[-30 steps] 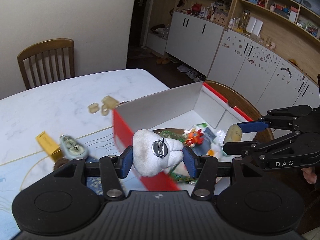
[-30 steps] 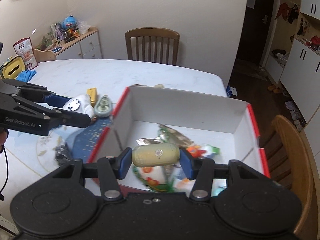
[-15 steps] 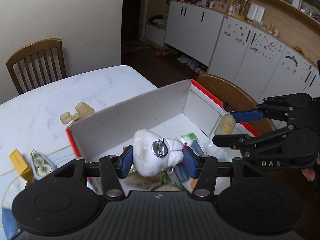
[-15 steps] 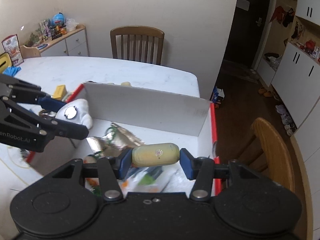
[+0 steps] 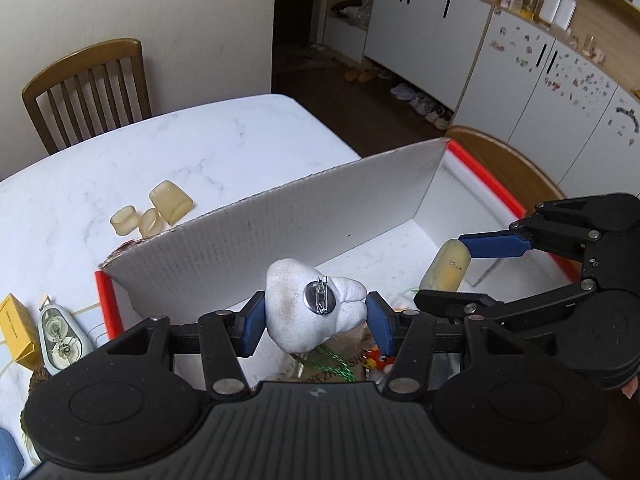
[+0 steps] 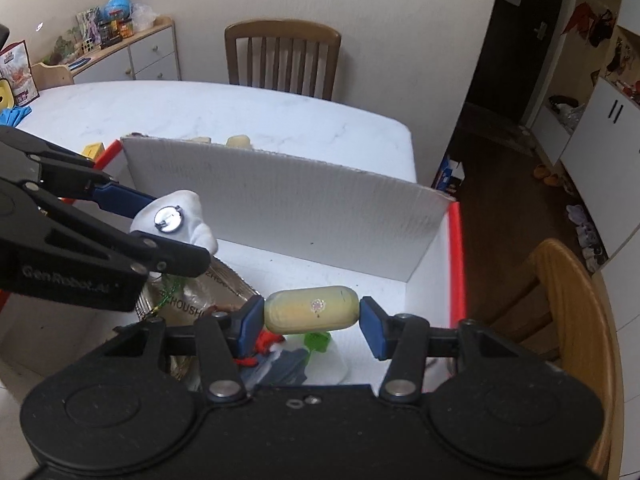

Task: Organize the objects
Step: 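Open left gripper to drop plush charm in box while right gripper releases cylinder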

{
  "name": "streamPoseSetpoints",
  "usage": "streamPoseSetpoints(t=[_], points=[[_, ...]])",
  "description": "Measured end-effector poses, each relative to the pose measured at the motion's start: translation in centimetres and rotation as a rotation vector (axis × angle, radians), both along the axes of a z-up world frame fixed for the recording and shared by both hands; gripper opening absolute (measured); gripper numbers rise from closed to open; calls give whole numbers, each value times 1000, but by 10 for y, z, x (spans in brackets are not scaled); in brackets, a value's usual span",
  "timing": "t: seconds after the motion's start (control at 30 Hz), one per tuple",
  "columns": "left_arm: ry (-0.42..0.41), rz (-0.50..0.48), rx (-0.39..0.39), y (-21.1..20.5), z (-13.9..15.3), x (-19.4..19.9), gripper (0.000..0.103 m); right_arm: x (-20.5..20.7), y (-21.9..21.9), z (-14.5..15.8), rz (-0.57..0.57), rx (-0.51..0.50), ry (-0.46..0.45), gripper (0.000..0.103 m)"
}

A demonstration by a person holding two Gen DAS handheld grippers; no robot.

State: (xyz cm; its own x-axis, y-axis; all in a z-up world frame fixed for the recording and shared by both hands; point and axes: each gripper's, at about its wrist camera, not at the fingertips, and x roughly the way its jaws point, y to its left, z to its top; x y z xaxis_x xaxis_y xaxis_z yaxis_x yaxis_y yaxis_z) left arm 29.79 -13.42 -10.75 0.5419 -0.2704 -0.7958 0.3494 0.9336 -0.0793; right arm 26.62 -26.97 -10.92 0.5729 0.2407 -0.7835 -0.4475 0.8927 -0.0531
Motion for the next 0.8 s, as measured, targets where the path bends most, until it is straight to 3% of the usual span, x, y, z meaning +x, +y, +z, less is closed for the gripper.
streamPoseSetpoints(t=[0.37, 0.6, 0.7, 0.8], points=[[96, -5, 19, -5, -21, 19, 54, 5, 10, -16, 102, -53, 70, 50], [97, 4, 17, -5, -20, 19, 54, 2, 8, -13, 127, -52, 83, 52], [88, 5, 13, -5, -17, 17, 65, 0, 5, -12, 128, -49, 80, 58], [80, 9, 4, -3, -15, 16, 67, -2, 1, -10, 122, -42, 75, 61]])
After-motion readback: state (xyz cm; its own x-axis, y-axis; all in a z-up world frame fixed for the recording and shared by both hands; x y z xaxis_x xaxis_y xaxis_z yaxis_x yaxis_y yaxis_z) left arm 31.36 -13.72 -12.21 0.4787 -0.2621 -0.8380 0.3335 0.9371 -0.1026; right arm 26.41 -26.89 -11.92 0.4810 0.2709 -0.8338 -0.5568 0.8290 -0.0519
